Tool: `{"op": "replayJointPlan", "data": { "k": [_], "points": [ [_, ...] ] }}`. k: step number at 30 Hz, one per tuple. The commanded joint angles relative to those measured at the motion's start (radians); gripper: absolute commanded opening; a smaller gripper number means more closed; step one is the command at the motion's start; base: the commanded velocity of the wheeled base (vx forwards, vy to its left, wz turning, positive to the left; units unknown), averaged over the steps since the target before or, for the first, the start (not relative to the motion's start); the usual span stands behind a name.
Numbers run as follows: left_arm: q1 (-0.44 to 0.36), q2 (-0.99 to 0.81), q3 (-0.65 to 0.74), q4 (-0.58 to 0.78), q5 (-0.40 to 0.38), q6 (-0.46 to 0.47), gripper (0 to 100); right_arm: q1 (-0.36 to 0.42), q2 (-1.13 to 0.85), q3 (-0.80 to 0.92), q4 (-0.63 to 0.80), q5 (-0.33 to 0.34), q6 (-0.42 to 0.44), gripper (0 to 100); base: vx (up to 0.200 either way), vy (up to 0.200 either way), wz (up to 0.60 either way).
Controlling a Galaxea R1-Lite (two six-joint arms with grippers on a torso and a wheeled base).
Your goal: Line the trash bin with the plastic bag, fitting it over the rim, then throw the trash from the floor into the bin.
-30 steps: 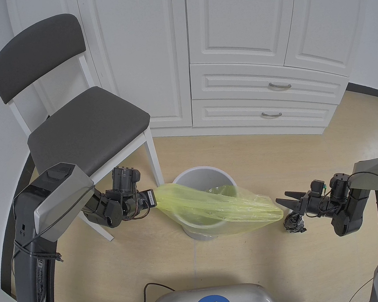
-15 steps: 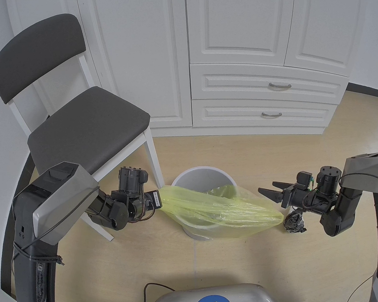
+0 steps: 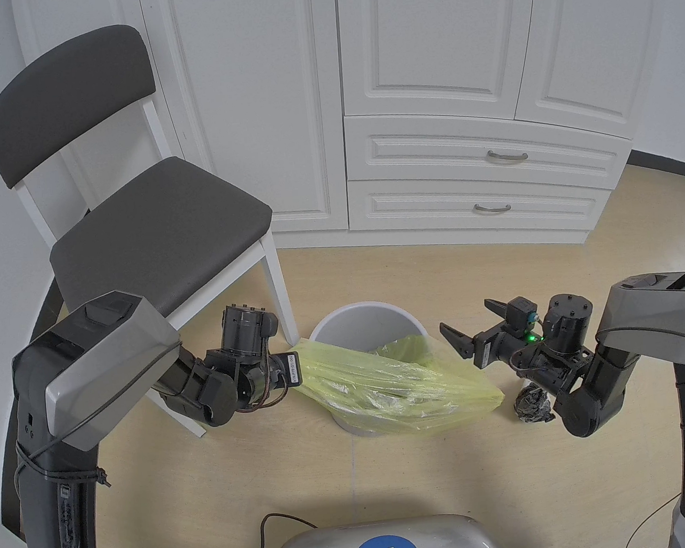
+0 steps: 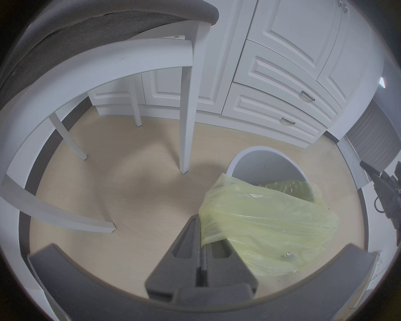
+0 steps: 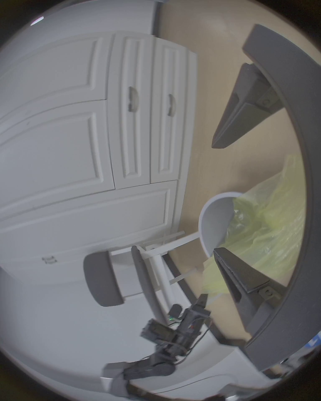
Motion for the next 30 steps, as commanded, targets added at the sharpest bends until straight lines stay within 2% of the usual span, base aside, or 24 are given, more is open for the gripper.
{"op": "replayJointPlan", "data": {
  "k": [1, 2, 5, 15, 20, 21, 30],
  "points": [
    [0.000, 0.000, 0.015, -0.023, 0.003, 0.009, 0, 0.054, 0.022, -0.008, -0.018, -0.066, -0.104, 100, 0.000, 0.000, 0.00],
    [0.000, 0.002, 0.020, -0.034, 0.003, 0.010, 0, 0.080, 0.036, 0.027, -0.018, -0.105, -0.197, 100, 0.000, 0.000, 0.00],
    [0.000, 0.002, 0.023, -0.037, 0.003, 0.010, 0, 0.106, 0.073, 0.052, -0.018, -0.132, -0.265, 100, 0.000, 0.000, 0.00],
    [0.002, -0.001, 0.044, -0.041, -0.004, 0.010, 0, 0.198, 0.103, 0.091, -0.018, -0.177, -0.282, 100, 0.000, 0.000, 0.00],
    [0.000, -0.007, 0.066, -0.080, -0.008, 0.012, 0, 0.210, 0.128, 0.070, -0.018, -0.217, -0.299, 100, 0.000, 0.000, 0.00],
    [0.002, -0.009, 0.075, -0.097, -0.010, 0.012, 100, 0.212, 0.128, 0.065, -0.018, -0.227, -0.302, 100, 0.000, 0.000, 0.00],
    [0.006, -0.026, 0.106, -0.112, -0.010, 0.084, 100, 0.232, 0.122, 0.076, -0.018, -0.244, -0.303, 100, 0.000, 0.000, 0.00]
  ]
}}
